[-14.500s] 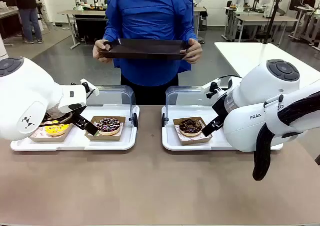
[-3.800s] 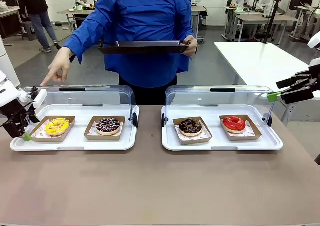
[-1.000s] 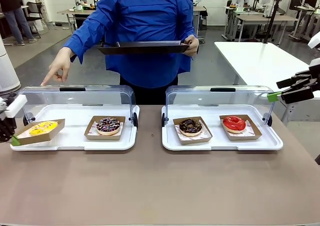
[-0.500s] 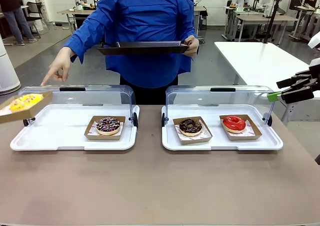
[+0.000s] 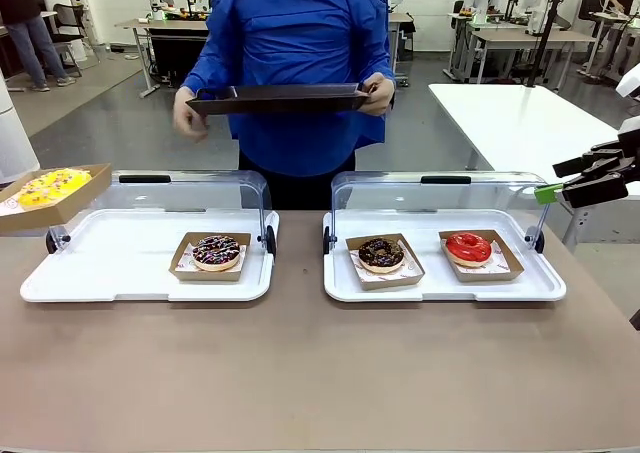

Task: Provide the desired donut to the person.
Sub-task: Pick up and lift the Paper togo box containing the Donut pointed at by the person, then place the picked Paper togo box onto the Handle tray extended by the person, then pick up and lift the Paper togo box containing the Donut pointed at by the person.

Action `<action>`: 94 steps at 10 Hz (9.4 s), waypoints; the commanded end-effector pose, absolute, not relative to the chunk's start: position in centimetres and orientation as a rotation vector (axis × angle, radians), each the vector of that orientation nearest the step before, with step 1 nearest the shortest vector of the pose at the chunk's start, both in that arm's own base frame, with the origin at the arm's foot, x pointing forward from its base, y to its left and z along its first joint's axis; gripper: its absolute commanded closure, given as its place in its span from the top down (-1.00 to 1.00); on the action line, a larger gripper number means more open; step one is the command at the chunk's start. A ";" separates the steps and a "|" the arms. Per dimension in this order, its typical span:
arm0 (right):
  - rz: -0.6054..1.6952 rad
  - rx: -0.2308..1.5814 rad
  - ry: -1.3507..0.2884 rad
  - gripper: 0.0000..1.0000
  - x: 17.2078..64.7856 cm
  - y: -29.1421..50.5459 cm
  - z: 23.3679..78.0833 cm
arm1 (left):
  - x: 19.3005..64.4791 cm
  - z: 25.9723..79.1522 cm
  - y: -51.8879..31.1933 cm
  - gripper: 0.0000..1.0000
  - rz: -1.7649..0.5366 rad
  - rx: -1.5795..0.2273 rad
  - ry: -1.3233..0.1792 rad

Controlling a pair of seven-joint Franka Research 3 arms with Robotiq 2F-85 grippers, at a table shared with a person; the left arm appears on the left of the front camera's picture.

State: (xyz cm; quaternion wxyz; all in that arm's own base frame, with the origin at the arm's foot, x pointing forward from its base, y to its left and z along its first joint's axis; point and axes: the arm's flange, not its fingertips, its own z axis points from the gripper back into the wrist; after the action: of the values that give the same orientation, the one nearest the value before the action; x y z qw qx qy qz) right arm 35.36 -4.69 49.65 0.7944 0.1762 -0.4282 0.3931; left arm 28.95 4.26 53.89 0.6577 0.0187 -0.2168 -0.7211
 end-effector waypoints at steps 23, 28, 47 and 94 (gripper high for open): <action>0.859 0.385 -0.929 1.00 35.5 -4.7 49.4 | 29.0 53.8 4.8 -1.00 -1.615 0.050 -0.488; 0.859 0.385 -0.929 1.00 35.5 -4.7 49.4 | 29.0 53.8 4.8 -1.00 -1.615 0.050 -0.488; 0.859 0.385 -0.929 1.00 35.5 -4.7 49.4 | 56.6 58.3 -23.0 -0.96 -1.650 0.092 -0.226; 0.859 0.385 -0.929 1.00 35.5 -4.7 49.4 | 41.8 54.3 -1.5 1.00 -1.213 -0.400 -0.480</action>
State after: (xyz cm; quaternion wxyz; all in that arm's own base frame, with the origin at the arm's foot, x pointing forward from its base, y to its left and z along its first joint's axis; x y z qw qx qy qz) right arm 35.33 -4.74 49.65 0.7945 0.1764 -0.4278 0.3932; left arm 41.52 -3.56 55.86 0.7892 -0.1608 -0.1798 -0.5647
